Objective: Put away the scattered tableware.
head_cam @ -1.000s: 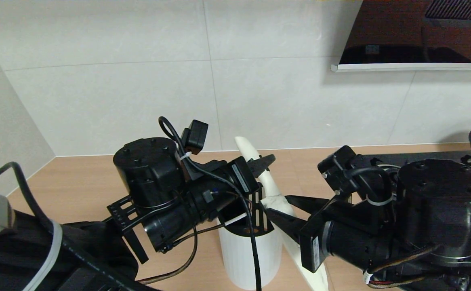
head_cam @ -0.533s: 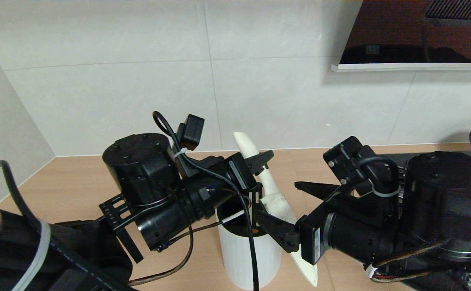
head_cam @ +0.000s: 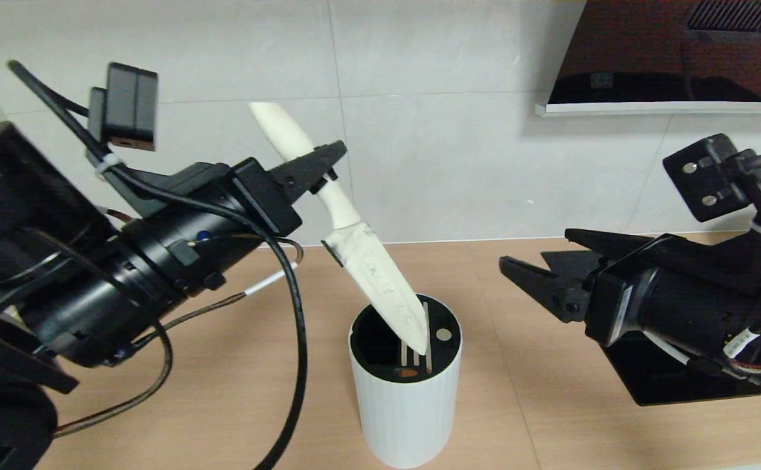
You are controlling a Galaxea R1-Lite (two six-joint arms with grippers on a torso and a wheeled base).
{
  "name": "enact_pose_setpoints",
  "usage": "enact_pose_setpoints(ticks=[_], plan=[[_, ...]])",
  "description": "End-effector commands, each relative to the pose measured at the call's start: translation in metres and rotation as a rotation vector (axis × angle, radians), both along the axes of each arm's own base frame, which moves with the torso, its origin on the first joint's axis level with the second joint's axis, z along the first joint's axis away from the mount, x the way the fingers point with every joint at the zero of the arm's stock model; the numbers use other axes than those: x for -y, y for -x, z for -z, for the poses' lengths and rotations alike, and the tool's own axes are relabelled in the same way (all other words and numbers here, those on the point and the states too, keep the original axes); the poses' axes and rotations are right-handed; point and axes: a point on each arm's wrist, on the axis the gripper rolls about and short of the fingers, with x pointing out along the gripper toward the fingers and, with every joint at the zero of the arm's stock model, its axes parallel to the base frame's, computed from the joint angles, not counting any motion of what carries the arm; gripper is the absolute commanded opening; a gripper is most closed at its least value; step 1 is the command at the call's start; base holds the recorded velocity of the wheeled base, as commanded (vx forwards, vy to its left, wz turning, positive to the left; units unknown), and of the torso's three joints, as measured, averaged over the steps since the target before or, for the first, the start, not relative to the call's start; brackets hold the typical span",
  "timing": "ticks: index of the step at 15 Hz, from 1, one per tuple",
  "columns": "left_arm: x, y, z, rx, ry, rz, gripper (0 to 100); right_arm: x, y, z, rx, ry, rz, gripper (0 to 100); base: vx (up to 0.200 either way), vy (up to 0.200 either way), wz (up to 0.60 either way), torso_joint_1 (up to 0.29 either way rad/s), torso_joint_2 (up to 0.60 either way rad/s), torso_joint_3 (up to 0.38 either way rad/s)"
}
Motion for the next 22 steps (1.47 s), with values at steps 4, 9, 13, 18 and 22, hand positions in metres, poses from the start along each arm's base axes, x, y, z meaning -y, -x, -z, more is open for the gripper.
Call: enact_pose_setpoints(ticks=[4,9,13,18,22], plan=[[-0.026,0.020,0.005,0.171,-0.201,-0.043,0,0.005,0.000,-0.002,0.007,-0.005,0.017,100,0.000,0.000,0.00,0.000,0.00,0.000],[-0.017,0.019,0.026,0.207,-0.335,-0.027,0,0.002,-0.003,0.003,-0.008,0.010,0.018,100,0.000,0.000,0.00,0.000,0.00,0.000],[-0.015,0.017,0.020,0.273,-0.279,-0.040,0,0.002,-0.003,0.003,-0.009,0.011,0.018,100,0.000,0.000,0.00,0.000,0.00,0.000],[-0.010,0.009,0.023,0.291,-0.236,-0.039,0,0.002,-0.003,0.003,-0.009,0.011,0.018,100,0.000,0.000,0.00,0.000,0.00,0.000],[0.010,-0.009,0.049,0.309,-0.225,-0.022,0,0.002,-0.003,0.003,-0.009,0.011,0.018,100,0.000,0.000,0.00,0.000,0.00,0.000]])
